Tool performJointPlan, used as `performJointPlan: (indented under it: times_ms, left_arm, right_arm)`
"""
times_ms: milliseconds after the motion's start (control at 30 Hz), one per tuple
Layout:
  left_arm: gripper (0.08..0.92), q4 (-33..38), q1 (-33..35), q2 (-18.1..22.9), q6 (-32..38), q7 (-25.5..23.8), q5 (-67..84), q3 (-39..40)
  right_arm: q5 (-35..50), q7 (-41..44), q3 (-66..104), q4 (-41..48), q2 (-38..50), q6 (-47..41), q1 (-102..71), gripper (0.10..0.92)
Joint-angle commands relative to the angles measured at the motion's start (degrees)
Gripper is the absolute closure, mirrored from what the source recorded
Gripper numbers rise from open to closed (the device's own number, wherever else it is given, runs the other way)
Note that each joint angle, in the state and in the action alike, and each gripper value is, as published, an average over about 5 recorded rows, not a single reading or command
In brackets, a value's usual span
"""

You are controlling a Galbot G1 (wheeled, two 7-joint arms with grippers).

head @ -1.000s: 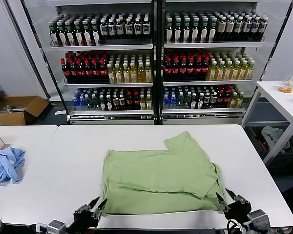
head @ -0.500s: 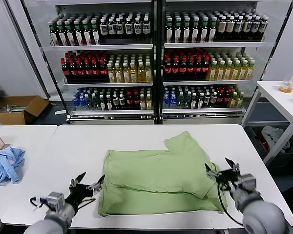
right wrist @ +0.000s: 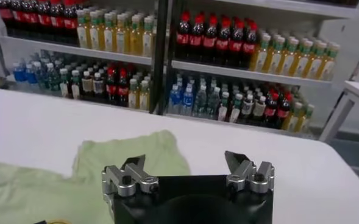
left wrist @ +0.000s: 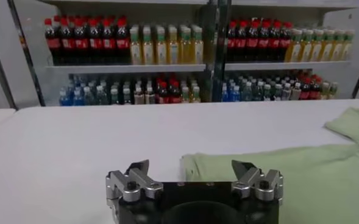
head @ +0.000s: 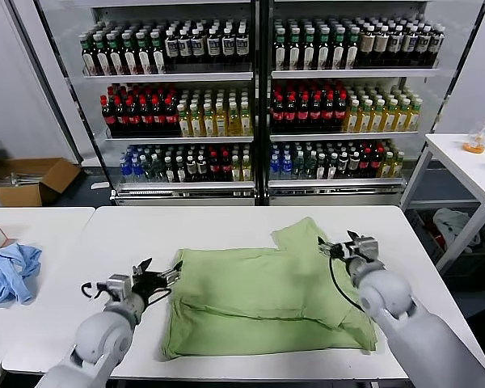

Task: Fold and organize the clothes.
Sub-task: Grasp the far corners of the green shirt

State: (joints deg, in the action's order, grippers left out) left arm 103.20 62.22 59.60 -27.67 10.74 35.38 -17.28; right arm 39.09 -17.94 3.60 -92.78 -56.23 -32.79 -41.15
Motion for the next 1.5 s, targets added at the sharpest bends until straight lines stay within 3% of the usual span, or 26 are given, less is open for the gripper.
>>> performJointPlan:
  times_ms: [33,800,933,1500]
  left_arm:
    - [0.177,-12.17,-12.35,2.35,-0.56,0.68,0.45,7.06]
    - [0.185,-16.43,-13.30,4.80,-0.39,-0.23,0.25,9.03]
    - [0.276,-16.19,-12.67,4.93,-0.46,-0.84,0.37,9.02]
    - [0.761,-13.52,-10.64,4.38,1.21,-3.10,4.67,7.49]
  right_arm:
    - [0.52,0.57,-7.65,17.40,-6.77,-0.21,14.24,0.203]
    - [1.54,3.64,-9.64,33.48,-13.44,-0.31,17.53,0.208]
    - [2.86,3.55,-9.69,33.11,-13.59,-0.32,17.30,0.273]
    - [3.17,5.55,-9.50,23.20,-10.64,2.54,14.16,0.750]
